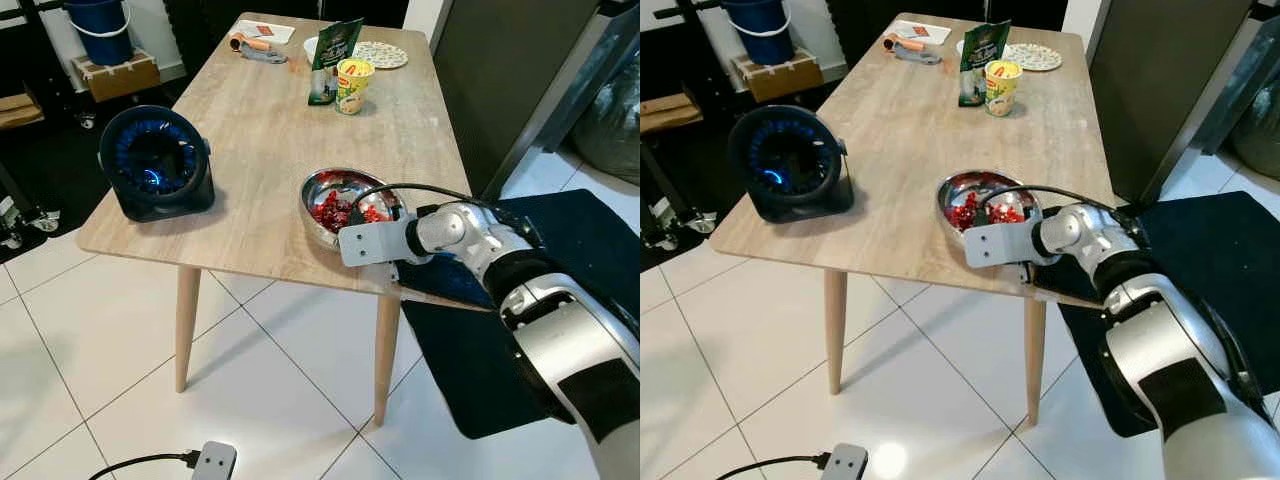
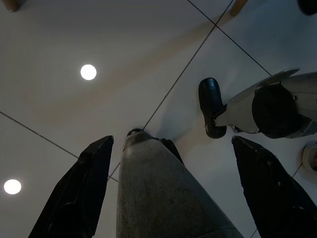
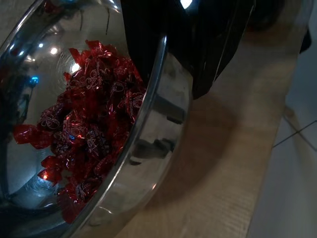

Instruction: Restocking fridge

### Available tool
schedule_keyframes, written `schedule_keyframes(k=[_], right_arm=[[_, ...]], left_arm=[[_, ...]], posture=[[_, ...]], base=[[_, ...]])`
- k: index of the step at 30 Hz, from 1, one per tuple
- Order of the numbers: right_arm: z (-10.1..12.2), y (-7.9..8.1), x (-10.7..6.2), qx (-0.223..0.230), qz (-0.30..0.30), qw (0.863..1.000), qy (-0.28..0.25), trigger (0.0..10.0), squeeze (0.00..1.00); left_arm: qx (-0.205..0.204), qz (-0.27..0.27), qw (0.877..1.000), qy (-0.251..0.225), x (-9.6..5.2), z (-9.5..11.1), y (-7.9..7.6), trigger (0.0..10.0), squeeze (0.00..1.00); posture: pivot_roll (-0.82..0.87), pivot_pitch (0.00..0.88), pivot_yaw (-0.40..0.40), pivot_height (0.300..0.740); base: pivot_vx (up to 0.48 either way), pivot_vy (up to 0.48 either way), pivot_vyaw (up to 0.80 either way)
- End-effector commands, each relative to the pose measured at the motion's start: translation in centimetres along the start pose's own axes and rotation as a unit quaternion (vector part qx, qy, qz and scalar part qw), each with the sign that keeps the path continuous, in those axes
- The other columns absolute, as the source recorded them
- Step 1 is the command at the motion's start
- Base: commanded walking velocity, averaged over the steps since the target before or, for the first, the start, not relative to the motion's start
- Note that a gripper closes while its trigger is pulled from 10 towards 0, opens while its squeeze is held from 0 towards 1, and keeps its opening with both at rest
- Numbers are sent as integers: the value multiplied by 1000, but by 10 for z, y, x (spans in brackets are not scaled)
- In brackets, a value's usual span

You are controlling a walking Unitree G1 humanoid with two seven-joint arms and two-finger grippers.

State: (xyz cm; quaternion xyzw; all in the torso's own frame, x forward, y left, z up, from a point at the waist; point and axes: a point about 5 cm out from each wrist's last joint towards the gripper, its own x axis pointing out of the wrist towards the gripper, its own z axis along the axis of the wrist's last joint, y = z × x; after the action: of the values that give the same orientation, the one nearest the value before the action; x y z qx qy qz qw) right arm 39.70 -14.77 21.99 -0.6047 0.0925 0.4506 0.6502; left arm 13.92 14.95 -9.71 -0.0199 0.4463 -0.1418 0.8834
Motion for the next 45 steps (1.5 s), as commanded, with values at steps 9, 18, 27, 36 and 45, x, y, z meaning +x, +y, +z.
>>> schedule_keyframes(k=[9,18,27,36,45], right_arm=[[-31,-14,-36,4,-24,997,67,0,0],[-73,-7,-70,58,-59,987,140,0,0],[-133,38,-109,163,-100,954,231,0,0],[-168,80,-136,230,-126,918,296,0,0],[-194,156,-145,315,-114,876,347,0,0]], left_arm=[[-32,-23,992,120,-13,-57,-22,10000,0],[-33,-22,992,117,-11,-52,-22,10000,0],[-30,-19,992,118,-11,-51,-18,10000,0],[-26,-17,993,116,-10,-48,-15,10000,0],[-22,-16,993,117,-10,-47,-13,10000,0]], posture=[[-3,137,-90,740],[-8,124,-92,740],[-16,109,-75,740],[-15,96,-67,740],[-26,90,-59,740]], base=[[0,0,0],[0,0,0],[0,0,0],[0,0,0],[0,0,0]])
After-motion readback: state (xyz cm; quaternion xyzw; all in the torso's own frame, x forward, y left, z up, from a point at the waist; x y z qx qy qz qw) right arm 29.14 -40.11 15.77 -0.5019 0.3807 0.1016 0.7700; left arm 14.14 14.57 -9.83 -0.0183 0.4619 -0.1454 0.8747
